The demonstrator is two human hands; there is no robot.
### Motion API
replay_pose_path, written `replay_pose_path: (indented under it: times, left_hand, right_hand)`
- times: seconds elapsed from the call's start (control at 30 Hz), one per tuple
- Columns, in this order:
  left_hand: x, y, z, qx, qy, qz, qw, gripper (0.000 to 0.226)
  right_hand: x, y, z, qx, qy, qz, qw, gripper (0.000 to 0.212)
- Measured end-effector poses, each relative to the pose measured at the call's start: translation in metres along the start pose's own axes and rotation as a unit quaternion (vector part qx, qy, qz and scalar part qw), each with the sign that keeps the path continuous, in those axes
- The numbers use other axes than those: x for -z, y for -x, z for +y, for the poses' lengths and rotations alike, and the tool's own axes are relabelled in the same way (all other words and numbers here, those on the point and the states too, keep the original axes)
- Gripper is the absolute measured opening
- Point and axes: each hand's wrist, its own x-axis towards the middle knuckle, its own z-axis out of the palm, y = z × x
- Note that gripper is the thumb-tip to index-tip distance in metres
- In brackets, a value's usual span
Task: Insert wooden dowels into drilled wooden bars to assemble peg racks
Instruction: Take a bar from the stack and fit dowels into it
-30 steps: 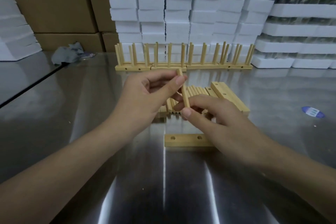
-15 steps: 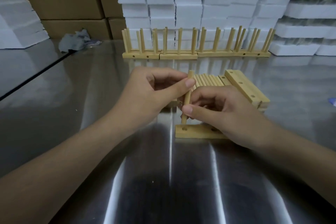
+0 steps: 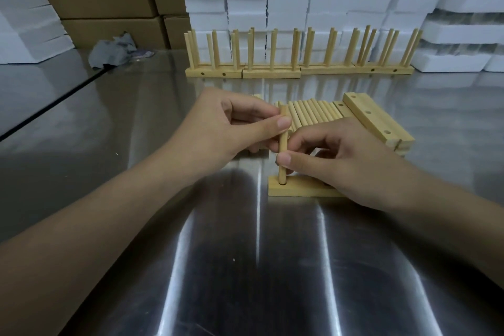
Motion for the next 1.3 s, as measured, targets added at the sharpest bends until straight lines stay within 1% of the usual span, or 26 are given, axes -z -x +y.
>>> replay_pose_path:
  times: [0.13,0.2,0.33,0.53,0.77,0.9,1.0,1.03,1.07,1.2,1.3]
  left_hand:
    - [0.003,0.0,0.001,-0.002,-0.009,0.0,1.0,0.011]
    - [0.004,0.0,0.003,-0.015,-0.016,-0.003,1.0,0.013]
    - [0.008,0.0,0.006,-0.04,-0.064,0.0,0.997,0.015]
    - [0.002,0.0,0.011,-0.071,-0.128,-0.003,0.989,0.014]
    - [0.001,0.002,0.01,-0.041,-0.128,-0.014,0.991,0.017]
    - [-0.002,0.004,0.006,-0.038,-0.132,-0.015,0.99,0.017]
    - [-0.007,0.006,0.001,-0.015,-0.141,-0.019,0.99,0.034]
    - [-0.008,0.005,0.0,-0.016,-0.147,-0.022,0.989,0.035]
    - [-0.007,0.004,-0.001,-0.019,-0.153,-0.024,0.988,0.032]
    - [-0.008,0.004,-0.003,-0.02,-0.173,-0.04,0.984,0.012]
    - [-0.012,0.005,-0.002,-0.027,-0.194,-0.041,0.98,0.009]
  right_hand:
    - [-0.002,0.0,0.001,0.0,0.034,0.007,0.999,0.015]
    - [-0.002,-0.001,0.002,0.004,0.057,0.017,0.998,0.013]
    - [0.001,-0.004,0.005,0.019,0.089,0.035,0.995,0.013]
    - [0.004,-0.003,0.005,0.034,0.129,0.032,0.991,0.017]
    - [0.004,-0.003,0.005,0.04,0.152,0.036,0.987,0.018]
    - [0.006,0.0,0.005,0.031,0.162,0.027,0.986,0.023]
    - [0.017,0.006,0.004,0.011,0.233,-0.027,0.972,0.042]
    - [0.021,0.008,0.004,0.007,0.252,-0.038,0.967,0.046]
    - [0.024,0.011,0.005,0.004,0.266,-0.044,0.963,0.047]
    - [0.023,0.014,0.01,0.005,0.283,-0.036,0.959,0.039]
    - [0.024,0.011,0.01,0.006,0.282,-0.033,0.959,0.039]
